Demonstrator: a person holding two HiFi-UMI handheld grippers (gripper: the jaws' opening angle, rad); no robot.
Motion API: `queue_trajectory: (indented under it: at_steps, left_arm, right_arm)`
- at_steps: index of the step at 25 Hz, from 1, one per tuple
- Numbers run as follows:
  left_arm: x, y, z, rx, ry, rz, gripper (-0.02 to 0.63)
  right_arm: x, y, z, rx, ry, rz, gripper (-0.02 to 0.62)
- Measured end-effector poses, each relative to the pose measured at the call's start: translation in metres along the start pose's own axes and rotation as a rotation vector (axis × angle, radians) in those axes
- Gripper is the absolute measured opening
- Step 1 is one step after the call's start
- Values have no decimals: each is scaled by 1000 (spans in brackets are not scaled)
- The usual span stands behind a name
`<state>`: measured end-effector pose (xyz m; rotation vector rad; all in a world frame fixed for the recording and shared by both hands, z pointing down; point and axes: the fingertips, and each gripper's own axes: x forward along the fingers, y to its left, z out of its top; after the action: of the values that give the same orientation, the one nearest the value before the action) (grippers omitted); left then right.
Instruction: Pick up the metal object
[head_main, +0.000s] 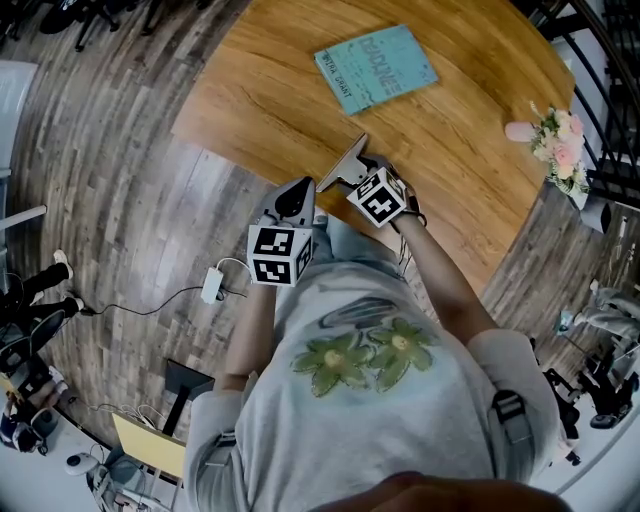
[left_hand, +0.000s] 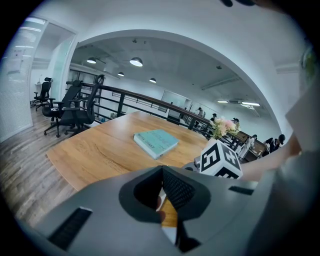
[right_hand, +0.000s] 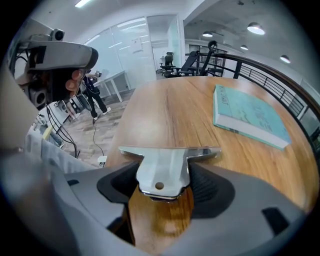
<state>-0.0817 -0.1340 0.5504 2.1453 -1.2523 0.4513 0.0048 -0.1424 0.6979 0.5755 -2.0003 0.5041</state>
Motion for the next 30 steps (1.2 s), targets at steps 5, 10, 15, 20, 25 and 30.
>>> queue_trajectory:
  at_steps: [5,10,15,20,25,30]
  left_arm:
    - [-1,5,-3,-4,5,3,15]
    - [-2,6,-2,-6,7,4,15]
    - [-2,5,-3,-7,10,7,15]
    - [-6,5,-3,-5,7,13,15]
    - [-7,4,0,0,-2,16,15]
    - [-10,5,3,7,-9,22,15]
  right_arm:
    - [2,-4,1,18,-7,-33,299]
    - [1,-6,2,19,-12,-51,298]
    - [-1,-8,3,30,-32,-77,295]
    - [-5,-10,7,25,-40,-85,295]
    - [-16,-13,10,51,-56,-99,295]
    - [-29,-14,18,65,-96,-103,295]
